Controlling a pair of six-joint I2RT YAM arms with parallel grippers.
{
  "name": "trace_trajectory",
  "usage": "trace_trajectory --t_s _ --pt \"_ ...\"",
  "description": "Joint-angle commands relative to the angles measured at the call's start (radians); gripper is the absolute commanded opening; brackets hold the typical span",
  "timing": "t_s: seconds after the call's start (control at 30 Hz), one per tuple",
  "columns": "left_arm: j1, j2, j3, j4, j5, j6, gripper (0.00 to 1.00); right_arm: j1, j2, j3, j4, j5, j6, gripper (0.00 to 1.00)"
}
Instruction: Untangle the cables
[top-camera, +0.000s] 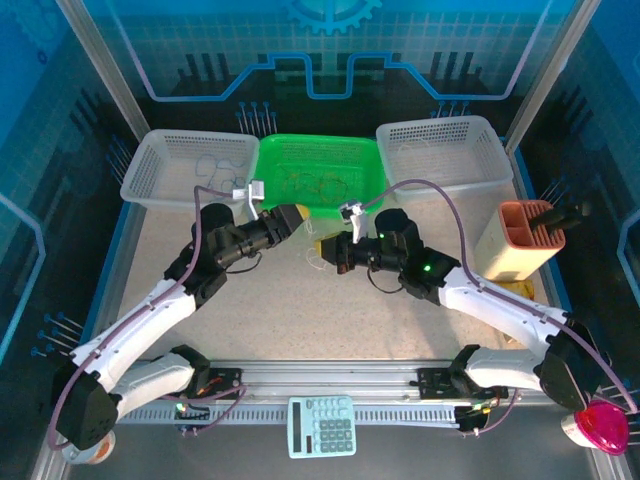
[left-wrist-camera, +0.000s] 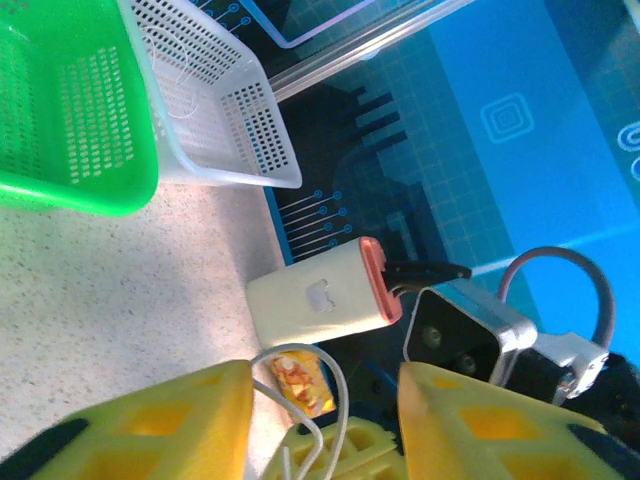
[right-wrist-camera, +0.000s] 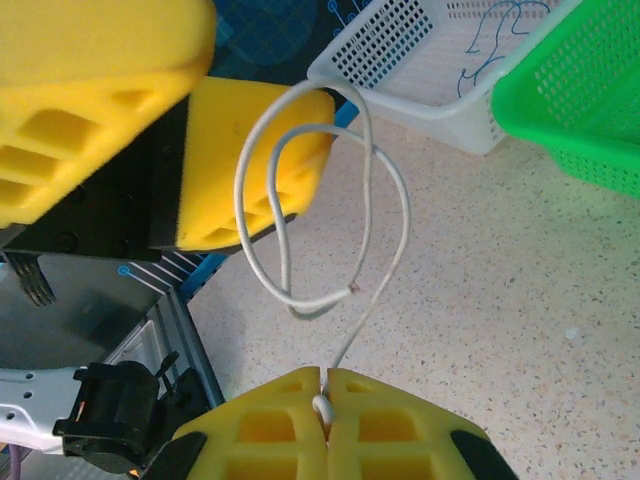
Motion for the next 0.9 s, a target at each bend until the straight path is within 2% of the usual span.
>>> trace_trajectory --t_s 0.0,0.13,0.2,0.23,0.3,0.37,0.43,0.53,0.73,0.83,0.87 --pt "-0.014 0.004 0.001 0.039 0.011 0.002 0.33 0.013 0.009 0.028 0.009 0.002 -0.016 0.0" --pt "-0.016 0.002 -0.001 0.041 0.013 0.002 0.17 0.012 0.011 0.028 -0.001 0.02 -0.019 0.0" --pt "-0.016 -0.001 -0.001 0.038 0.013 0.004 0.14 0.009 0.01 0.028 -0.004 0.029 -0.022 0.0" --pt "-0.016 -0.002 -0.002 0.035 0.014 0.005 0.15 0.008 0.007 0.028 -0.004 0.034 -0.022 0.0" --pt "-0.015 -0.008 0.001 0.022 0.012 0.013 0.26 0.002 0.003 0.028 -0.007 0.04 -0.022 0.0" --pt "-0.015 -0.017 0.001 -0.001 0.004 0.03 0.4 -0.005 -0.002 0.028 -0.015 0.042 -0.019 0.0" --pt "-0.019 -0.026 0.006 -0.042 -0.009 0.06 0.51 -0.007 -0.004 0.028 -0.019 0.041 -0.02 0.0" --pt "-0.028 -0.031 0.02 -0.099 -0.028 0.102 0.58 -0.007 0.0 0.057 -0.025 0.034 -0.023 0.0" --pt "-0.063 -0.018 0.068 -0.204 -0.082 0.179 0.58 -0.007 0.011 0.065 -0.024 0.024 -0.023 0.0" --pt "-0.082 -0.008 0.09 -0.245 -0.112 0.216 0.52 -0.006 0.01 0.063 -0.022 0.023 -0.022 0.0" --pt "-0.086 -0.004 0.092 -0.247 -0.117 0.219 0.46 -0.005 0.01 0.063 -0.023 0.023 -0.022 0.0"
